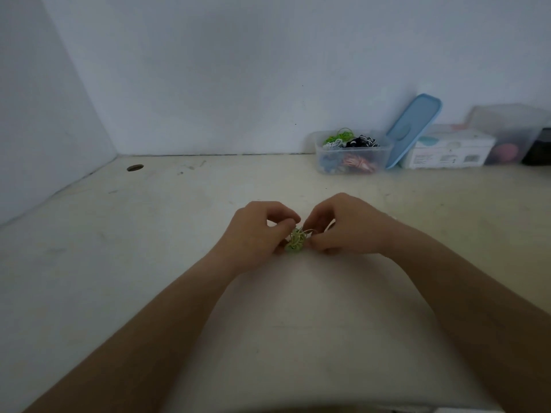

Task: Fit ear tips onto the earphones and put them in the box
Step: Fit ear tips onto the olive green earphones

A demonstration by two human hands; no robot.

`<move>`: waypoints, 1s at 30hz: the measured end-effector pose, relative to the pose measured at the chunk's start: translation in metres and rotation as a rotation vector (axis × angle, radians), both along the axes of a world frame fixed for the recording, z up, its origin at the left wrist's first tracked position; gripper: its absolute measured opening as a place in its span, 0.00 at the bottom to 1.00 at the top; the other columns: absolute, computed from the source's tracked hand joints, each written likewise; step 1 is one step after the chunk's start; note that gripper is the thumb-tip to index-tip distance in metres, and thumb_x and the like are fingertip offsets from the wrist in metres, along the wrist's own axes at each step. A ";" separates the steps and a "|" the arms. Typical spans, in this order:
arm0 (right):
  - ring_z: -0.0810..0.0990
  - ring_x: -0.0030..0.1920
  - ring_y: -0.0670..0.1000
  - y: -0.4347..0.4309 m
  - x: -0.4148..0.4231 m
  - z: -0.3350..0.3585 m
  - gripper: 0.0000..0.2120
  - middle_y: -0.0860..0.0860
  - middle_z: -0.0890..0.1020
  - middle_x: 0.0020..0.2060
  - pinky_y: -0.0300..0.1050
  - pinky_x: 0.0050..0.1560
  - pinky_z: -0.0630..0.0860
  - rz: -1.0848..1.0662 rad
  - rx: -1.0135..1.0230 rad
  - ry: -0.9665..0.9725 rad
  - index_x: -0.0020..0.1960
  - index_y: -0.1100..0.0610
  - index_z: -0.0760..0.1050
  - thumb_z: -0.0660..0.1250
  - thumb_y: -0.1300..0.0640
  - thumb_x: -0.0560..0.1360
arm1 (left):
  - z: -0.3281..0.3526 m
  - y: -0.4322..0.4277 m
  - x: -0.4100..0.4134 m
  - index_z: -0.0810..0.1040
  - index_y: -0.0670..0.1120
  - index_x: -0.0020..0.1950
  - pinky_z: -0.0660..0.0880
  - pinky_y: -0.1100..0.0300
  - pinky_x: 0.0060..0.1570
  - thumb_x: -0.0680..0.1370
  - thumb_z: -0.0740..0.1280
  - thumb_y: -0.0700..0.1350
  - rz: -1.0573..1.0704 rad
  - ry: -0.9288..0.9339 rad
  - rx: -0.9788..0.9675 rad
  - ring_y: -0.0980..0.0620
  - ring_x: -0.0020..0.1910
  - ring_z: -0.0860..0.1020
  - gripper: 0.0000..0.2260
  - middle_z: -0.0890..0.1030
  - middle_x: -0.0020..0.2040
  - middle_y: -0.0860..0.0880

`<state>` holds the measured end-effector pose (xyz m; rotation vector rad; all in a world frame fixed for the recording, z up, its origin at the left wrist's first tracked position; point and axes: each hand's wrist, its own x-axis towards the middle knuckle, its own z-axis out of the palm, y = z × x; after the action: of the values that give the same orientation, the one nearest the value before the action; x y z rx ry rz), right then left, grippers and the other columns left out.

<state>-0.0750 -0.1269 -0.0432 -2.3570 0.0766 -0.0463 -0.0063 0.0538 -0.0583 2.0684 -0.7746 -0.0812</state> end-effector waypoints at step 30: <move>0.86 0.40 0.58 -0.157 0.111 0.060 0.11 0.59 0.85 0.41 0.51 0.44 0.85 -0.551 0.445 -0.371 0.50 0.61 0.80 0.77 0.64 0.70 | 0.071 -0.209 0.126 0.78 0.45 0.56 0.80 0.62 0.43 0.70 0.78 0.49 0.003 0.050 -0.230 0.55 0.47 0.82 0.18 0.84 0.48 0.50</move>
<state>0.0362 -0.2842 0.0172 -1.7896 0.4979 -0.6603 0.1195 -0.1550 0.0126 1.8426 -0.7162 -0.0398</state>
